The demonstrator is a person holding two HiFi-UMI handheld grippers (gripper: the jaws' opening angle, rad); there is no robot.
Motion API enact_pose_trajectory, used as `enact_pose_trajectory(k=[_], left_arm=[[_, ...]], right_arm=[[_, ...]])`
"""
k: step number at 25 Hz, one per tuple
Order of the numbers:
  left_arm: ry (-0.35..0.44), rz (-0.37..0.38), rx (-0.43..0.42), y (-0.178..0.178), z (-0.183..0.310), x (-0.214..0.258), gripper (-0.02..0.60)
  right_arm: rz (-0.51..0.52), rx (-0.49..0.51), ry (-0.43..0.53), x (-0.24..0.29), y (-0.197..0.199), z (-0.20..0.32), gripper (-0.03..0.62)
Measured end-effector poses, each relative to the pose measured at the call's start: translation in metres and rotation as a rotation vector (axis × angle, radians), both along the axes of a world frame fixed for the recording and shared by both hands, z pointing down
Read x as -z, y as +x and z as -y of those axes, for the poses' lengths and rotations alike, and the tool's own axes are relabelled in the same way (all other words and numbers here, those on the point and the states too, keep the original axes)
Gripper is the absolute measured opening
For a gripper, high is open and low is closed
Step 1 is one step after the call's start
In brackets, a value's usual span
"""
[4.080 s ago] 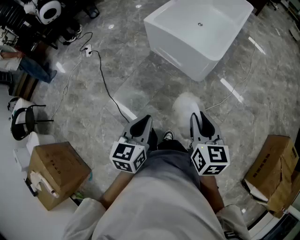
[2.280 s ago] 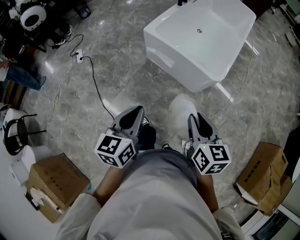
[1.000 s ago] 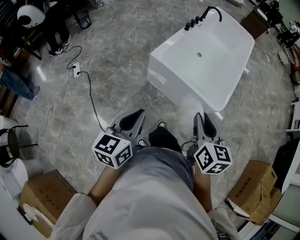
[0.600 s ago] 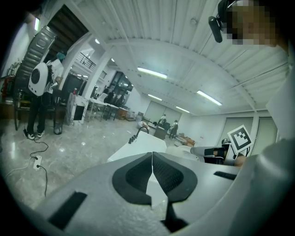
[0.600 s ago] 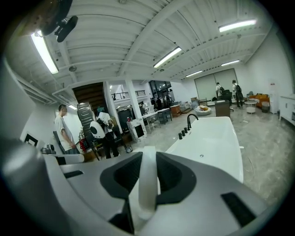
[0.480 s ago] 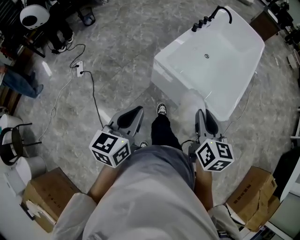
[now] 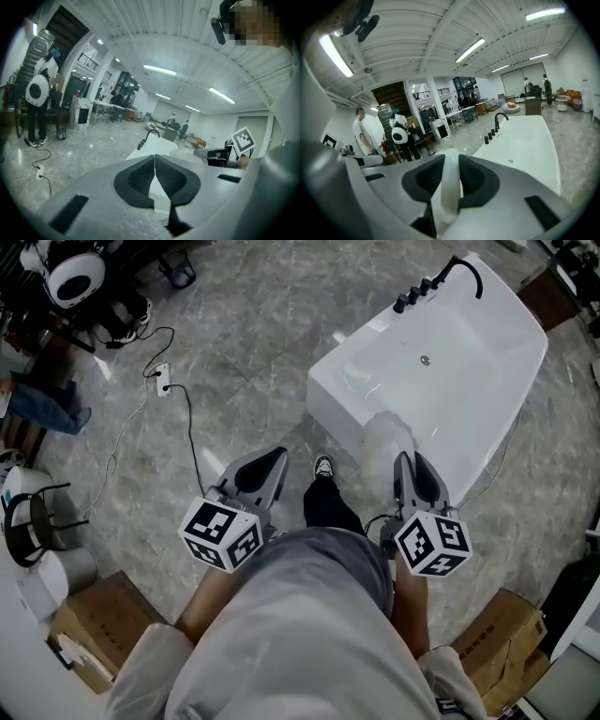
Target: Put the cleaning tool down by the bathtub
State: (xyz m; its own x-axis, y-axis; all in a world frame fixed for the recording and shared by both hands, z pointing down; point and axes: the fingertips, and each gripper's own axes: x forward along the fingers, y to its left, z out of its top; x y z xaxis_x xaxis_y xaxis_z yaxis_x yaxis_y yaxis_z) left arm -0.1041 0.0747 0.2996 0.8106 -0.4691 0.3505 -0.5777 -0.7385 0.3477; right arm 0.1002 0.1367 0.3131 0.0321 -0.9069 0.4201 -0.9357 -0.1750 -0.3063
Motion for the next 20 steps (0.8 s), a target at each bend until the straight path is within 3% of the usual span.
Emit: enact_pose_trajectory(k=[8,20], left_arm=[[0.001,0.05,0.031,0.04,0.059,-0.008,0.009],[-0.003,0.035,0.084,0.089,0.112,-0.011,0.009]], right_arm=[[0.026,0.049,-0.007,-0.009,0.038,0.067,0.084],[0.033,0.119,0.014,-0.013,0.086,0.136,0.084]])
